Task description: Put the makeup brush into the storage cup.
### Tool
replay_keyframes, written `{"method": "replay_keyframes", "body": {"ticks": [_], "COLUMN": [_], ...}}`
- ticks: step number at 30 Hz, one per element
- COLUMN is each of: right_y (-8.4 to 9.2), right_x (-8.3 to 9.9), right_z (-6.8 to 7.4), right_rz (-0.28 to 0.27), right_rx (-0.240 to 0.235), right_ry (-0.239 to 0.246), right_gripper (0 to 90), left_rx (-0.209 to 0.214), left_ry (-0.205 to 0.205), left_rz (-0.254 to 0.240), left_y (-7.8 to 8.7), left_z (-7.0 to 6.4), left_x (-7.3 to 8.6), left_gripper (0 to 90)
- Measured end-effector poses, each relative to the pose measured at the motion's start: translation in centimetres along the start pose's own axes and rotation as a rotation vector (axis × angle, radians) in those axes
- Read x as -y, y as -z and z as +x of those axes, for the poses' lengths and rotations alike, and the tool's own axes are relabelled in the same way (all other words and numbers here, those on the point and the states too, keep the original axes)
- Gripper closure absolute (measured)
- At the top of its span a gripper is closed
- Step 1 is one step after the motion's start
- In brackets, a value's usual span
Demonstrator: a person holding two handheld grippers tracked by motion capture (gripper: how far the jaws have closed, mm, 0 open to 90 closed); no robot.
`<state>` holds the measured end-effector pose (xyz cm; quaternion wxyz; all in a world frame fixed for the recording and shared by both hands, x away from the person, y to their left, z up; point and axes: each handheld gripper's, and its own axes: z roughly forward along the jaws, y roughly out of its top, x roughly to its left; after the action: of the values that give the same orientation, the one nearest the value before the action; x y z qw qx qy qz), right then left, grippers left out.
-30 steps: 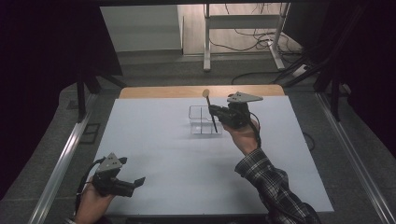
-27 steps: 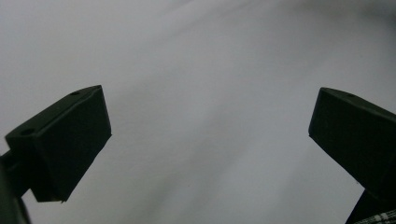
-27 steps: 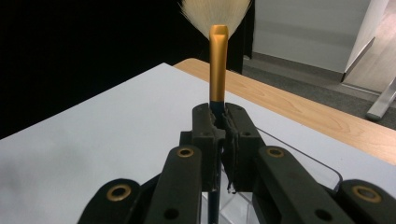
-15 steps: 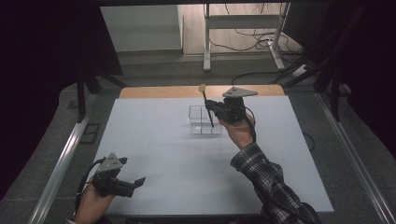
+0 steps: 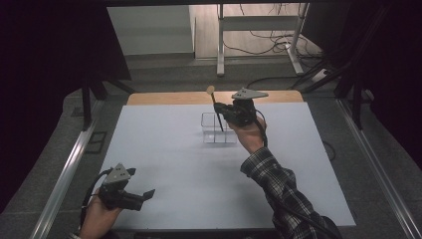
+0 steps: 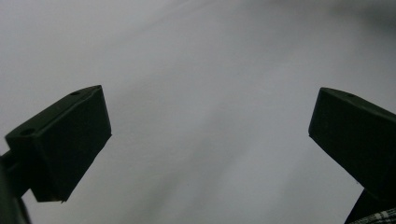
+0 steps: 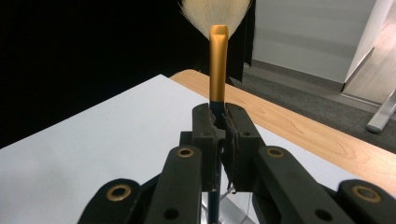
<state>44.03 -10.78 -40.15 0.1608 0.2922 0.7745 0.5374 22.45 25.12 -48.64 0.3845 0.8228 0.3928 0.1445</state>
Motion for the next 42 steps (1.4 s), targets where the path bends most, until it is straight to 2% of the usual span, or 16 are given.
{"method": "replay_keyframes", "body": {"ticks": [15, 23, 42], "right_y": [-1.6, -2.4, -4.5], "right_x": [-1.1, -1.3, -1.6], "right_z": [0.1, -0.1, 0.0], "right_rz": [-0.007, -0.017, -0.011], "right_rx": [0.000, -0.003, -0.001], "right_ry": [0.007, -0.003, 0.013], "right_gripper": [83.9, 84.0, 84.0], "left_rx": [0.000, 0.002, 0.002], "left_ry": [-0.006, -0.006, -0.010], "left_rz": [0.002, 0.004, 0.010], "left_y": [0.0, -0.1, -0.1], "left_z": [0.0, 0.0, -0.1], "left_x": [0.0, 0.0, 0.1], "left_gripper": [0.0, 0.0, 0.0]}}
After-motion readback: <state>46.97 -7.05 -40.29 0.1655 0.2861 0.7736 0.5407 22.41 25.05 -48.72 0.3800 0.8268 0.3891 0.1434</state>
